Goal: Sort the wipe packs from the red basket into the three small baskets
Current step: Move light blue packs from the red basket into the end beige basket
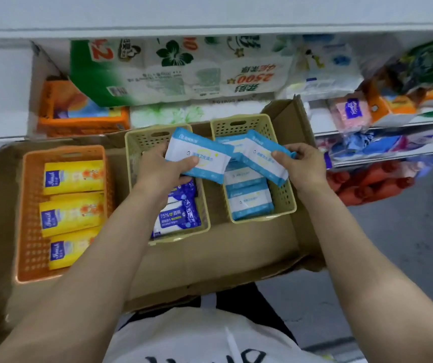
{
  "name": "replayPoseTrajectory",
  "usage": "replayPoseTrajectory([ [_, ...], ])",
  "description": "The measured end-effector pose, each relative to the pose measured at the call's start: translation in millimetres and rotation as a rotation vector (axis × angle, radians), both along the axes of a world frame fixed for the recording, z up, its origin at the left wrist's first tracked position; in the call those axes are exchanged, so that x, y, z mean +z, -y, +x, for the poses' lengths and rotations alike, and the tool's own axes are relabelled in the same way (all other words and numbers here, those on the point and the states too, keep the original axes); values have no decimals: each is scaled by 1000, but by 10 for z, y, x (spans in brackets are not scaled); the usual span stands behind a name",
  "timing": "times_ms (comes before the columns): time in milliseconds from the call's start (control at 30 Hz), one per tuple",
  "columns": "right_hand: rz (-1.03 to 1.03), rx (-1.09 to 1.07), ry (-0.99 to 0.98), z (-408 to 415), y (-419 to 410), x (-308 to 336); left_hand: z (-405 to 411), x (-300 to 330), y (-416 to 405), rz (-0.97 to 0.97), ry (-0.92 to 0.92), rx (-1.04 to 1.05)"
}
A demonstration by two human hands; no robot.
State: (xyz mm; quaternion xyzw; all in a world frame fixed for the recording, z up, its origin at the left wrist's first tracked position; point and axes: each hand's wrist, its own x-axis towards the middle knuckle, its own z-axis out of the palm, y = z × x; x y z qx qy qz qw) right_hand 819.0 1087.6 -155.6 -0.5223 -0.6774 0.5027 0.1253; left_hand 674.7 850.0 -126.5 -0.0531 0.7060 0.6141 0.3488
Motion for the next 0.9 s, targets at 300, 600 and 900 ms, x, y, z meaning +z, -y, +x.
replayPoseTrajectory([
  [300, 104, 451, 153, -881, -517, -595, 216, -311, -159, -13, 107, 312],
  [600, 421, 927, 215, -1070, -558, -975, 498, -495, -350, -50, 136, 390],
  [900, 127, 942, 177, -961, -595, -702, 522, -505, -775, 25, 200, 372],
])
